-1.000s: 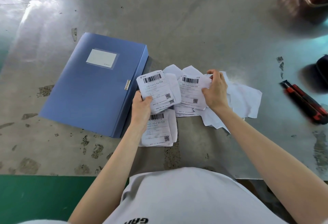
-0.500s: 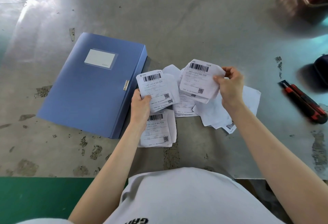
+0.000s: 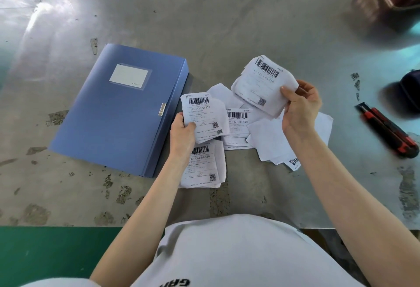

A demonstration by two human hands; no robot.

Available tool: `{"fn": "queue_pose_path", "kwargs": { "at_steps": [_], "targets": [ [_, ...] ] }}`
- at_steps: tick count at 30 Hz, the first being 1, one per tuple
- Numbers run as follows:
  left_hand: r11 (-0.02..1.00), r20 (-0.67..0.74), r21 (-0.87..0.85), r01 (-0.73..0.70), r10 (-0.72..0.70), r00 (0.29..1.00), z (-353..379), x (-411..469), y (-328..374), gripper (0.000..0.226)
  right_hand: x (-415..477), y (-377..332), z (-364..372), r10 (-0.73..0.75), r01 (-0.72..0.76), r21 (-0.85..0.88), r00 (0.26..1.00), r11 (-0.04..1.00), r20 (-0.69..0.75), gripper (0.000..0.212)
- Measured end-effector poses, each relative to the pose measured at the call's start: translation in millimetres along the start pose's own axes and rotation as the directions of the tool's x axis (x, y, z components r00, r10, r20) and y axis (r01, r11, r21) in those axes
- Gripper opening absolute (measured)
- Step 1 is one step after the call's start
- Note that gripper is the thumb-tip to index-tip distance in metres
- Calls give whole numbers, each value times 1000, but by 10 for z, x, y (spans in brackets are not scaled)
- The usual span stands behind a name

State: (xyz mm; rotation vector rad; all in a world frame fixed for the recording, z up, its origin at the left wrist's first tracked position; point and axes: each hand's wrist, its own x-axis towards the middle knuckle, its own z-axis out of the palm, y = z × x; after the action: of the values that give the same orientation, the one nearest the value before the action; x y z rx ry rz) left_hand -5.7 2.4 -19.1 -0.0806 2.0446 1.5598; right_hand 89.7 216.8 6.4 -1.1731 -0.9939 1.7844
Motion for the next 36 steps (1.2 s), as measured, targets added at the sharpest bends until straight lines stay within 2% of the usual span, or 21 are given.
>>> {"fn": "queue_pose_path", "kwargs": {
  "at_steps": [3, 5, 8, 11, 15, 21, 24, 27, 29, 32, 34, 36],
  "targets": [
    [1000, 14, -31, 5, -5, 1000, 31, -30, 15, 26, -49, 64, 19, 111, -110, -14, 988, 994, 103, 32],
    [1000, 24, -25, 2, -2, 1000, 62, -57, 36, 23, -115, 153, 20, 176, -151, -145, 968, 978, 178, 34],
    [999, 40, -30, 13, -12, 999, 113, -101, 68, 21, -224, 278, 19, 186, -97, -348, 954, 933, 233, 36],
    [998, 83, -55, -9, 14, 996, 149, -156, 70, 20, -314, 351, 51, 166, -52, -431, 959, 901, 230, 33],
    [996, 128, -70, -49, 58, 990, 174, -213, 20, 22, -403, 411, 133, 169, -71, -412, 964, 908, 205, 31],
    [987, 175, -144, -65, 90, 980, 147, -341, 21, 47, -553, 466, 167, 70, 51, -485, 971, 873, 228, 33],
    [989, 180, -128, -76, 99, 979, 90, -389, -2, 31, -642, 481, 163, 32, 102, -505, 968, 857, 249, 35],
    [988, 112, -100, -121, 132, 985, 12, -431, -72, 17, -748, 504, 157, 11, 139, -488, 956, 861, 292, 43],
    [978, 84, -116, -175, 186, 979, -44, -468, -106, 14, -816, 510, 141, 50, 130, -480, 937, 868, 344, 45],
    [953, 52, -164, -254, 266, 963, -176, -557, -161, 17, -970, 527, 112, 111, 113, -405, 865, 907, 490, 27],
    [940, 34, -191, -283, 295, 955, -258, -620, -211, 18, -1080, 552, 79, 75, 149, -340, 822, 928, 565, 18],
    [935, 24, -216, -280, 292, 956, -316, -680, -265, 21, -1169, 586, 37, 24, 219, -320, 792, 922, 610, 23]
  ]
}}
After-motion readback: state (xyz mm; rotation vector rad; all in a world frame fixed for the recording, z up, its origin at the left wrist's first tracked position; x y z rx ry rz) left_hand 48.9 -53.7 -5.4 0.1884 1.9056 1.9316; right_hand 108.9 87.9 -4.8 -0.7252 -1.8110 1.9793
